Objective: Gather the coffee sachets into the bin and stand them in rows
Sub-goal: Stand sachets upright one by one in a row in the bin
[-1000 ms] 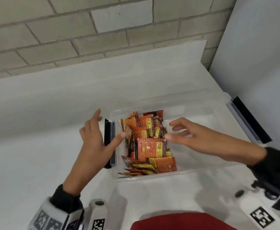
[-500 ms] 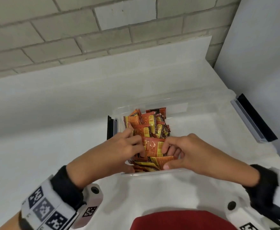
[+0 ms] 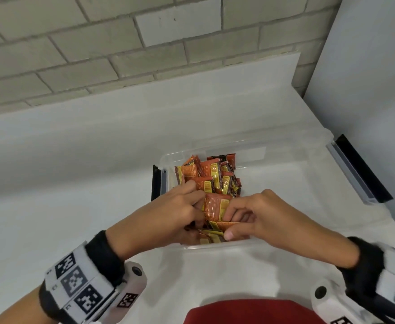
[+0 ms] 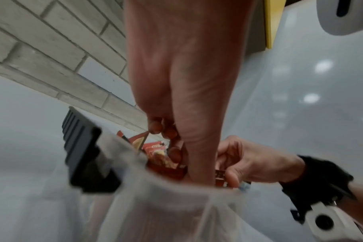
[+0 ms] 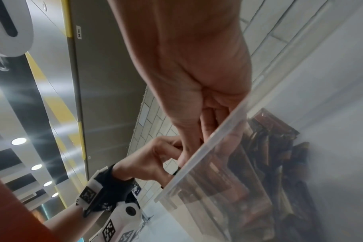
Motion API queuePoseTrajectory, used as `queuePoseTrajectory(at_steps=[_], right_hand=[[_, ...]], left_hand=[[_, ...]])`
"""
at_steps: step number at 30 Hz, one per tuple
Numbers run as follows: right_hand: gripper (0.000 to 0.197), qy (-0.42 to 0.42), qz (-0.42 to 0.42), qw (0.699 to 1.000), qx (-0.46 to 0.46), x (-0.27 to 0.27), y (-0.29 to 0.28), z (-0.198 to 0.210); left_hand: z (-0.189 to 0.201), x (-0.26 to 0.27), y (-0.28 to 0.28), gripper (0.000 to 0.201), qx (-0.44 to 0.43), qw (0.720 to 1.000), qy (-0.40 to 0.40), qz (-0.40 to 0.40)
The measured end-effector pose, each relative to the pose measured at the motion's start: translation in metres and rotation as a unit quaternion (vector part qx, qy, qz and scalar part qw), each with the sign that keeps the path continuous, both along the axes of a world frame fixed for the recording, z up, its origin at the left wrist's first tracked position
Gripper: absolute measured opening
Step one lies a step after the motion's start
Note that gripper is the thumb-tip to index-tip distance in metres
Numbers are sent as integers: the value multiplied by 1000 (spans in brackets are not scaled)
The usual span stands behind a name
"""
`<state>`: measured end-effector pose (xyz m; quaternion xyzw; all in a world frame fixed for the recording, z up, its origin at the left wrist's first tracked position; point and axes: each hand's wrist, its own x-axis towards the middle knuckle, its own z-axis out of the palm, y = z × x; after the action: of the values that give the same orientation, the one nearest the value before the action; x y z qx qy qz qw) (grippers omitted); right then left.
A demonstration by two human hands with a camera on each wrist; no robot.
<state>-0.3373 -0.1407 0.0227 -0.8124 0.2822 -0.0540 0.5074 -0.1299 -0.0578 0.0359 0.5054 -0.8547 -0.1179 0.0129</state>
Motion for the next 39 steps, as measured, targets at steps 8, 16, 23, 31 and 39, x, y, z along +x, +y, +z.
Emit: queuePoseTrajectory(at_steps=[8,16,23,31,39], right_hand=[[28,-118,-45,991,51,-7,-5,19],[57,-158,-49,970,177,-2,-10,16],[34,-238,-159,926,247,0,-33,20],[30,-364,-231,846,314,6,-84,43],[47,-387,-201,840,324,29,-92,31]], left_hand=[[50,18,-18,21,68,988,114,82],[70,2,-57,14,128,963,187,143],[67,-7,-91,29,116,944,251,181],[45,-20,-120,103,133,819,518,208],[20,-50,-142,53,125,667,708,194]])
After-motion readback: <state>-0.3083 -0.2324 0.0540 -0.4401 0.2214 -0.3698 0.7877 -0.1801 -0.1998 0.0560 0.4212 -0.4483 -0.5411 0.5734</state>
